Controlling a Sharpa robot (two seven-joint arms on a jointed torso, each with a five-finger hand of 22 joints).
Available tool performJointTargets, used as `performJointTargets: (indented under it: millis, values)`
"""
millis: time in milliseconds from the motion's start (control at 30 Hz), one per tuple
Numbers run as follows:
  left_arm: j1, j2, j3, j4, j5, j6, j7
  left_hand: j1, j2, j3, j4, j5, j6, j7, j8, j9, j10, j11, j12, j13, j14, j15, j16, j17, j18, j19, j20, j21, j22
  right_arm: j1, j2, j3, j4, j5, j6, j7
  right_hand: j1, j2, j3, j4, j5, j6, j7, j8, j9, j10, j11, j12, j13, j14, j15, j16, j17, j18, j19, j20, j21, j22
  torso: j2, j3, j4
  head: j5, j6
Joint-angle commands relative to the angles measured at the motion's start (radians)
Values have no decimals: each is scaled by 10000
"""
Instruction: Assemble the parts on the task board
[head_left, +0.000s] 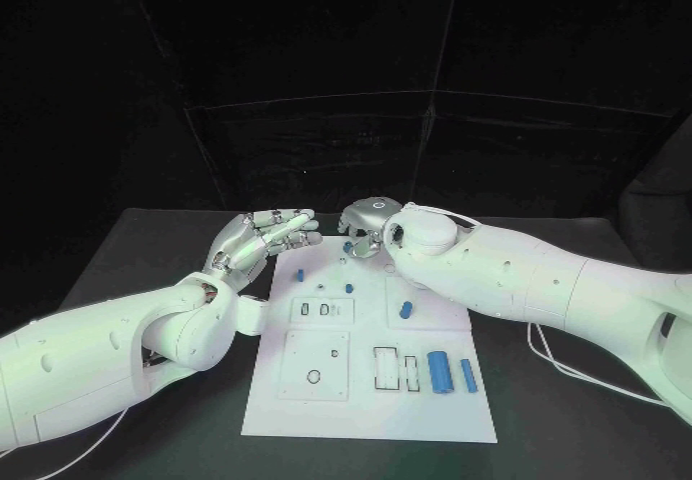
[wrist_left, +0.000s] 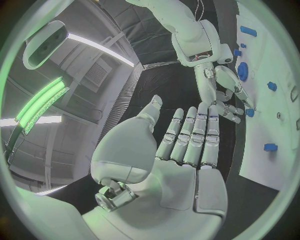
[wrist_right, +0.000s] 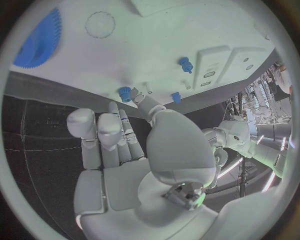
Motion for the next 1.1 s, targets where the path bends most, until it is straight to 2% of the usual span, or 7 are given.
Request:
performJointTargets:
  millis: [33,333,533,633,733,767,1100]
  values:
    - [23,-1,10,14,-40,131,40,6,83,14,-70,57,72,553,-46,-15,71,19,-54,-15,-15,31,-52,-13,86,83,12,-11,-9,21,-31,5,38,22,-256,74,47,-45,-111,51,-29,-126,0,-23,1,-73,10,42,14,-48,18,-39,-25,-69,-77,20,-28,-4,4,-2,7,6,-5]
    - [31,-86,9,5,-40,151,49,7,83,14,-75,57,73,554,-51,-15,70,20,-60,-15,-15,32,-59,-15,85,85,12,-13,-12,47,-1376,9,1309,1225,-1186,37,187,141,-260,385,617,1303,142,408,186,1399,-122,856,195,166,-69,556,740,-183,294,-37,377,672,-37,15,-92,75,49]
    - [34,-123,8,-20,-39,174,43,7,84,14,-76,57,75,553,-51,-15,72,20,-61,-14,-14,32,-60,-15,84,86,12,-13,-13,83,-2562,6,2294,2670,-1137,-223,-113,-338,-797,750,812,1516,-168,518,166,3276,-574,2337,1127,244,-425,937,1255,-227,449,-366,568,974,-63,59,-192,77,83]
    - [35,-126,7,-49,-39,184,38,8,85,14,-78,57,77,552,-51,-15,74,19,-61,-14,-13,32,-61,-16,84,86,12,-14,-14,92,-3110,5,2632,3260,-769,-407,-117,-592,-1690,1304,1344,1320,-226,637,141,3242,-661,7523,6293,506,-517,2162,3264,-447,1008,-490,1131,2066,-72,84,-234,78,102]
    - [35,-119,7,-78,-39,195,36,10,87,15,-81,57,83,549,-51,-13,81,18,-62,-12,-10,32,-64,-17,84,88,11,-15,-16,95,-3469,4,2797,3526,-445,-561,214,-367,-2175,1786,1470,1072,-304,812,148,3006,-506,10846,9781,556,-233,2621,4048,-575,1219,-312,1412,2606,-77,101,-255,54,109]
    - [35,-112,6,-95,-39,202,35,10,87,15,-81,57,83,549,-51,-13,81,18,-62,-12,-10,32,-64,-17,84,88,11,-15,-16,97,-3627,3,2844,3621,-287,-651,66,-377,-2418,2042,1395,816,-66,776,104,3428,-427,11887,11008,626,-289,2852,4528,-616,1430,-303,1594,3029,-75,112,-261,49,115]
    - [33,-31,4,-201,-39,273,17,10,87,15,-81,57,83,549,-51,-13,81,18,-62,-12,-10,32,-64,-17,84,88,11,-15,-16,96,-3732,-1,2576,3658,351,-1078,614,-379,-3172,2725,1387,61,95,995,80,4395,-246,13834,13460,822,-102,3480,5801,-890,2186,-94,2253,4513,-46,112,-224,17,107]
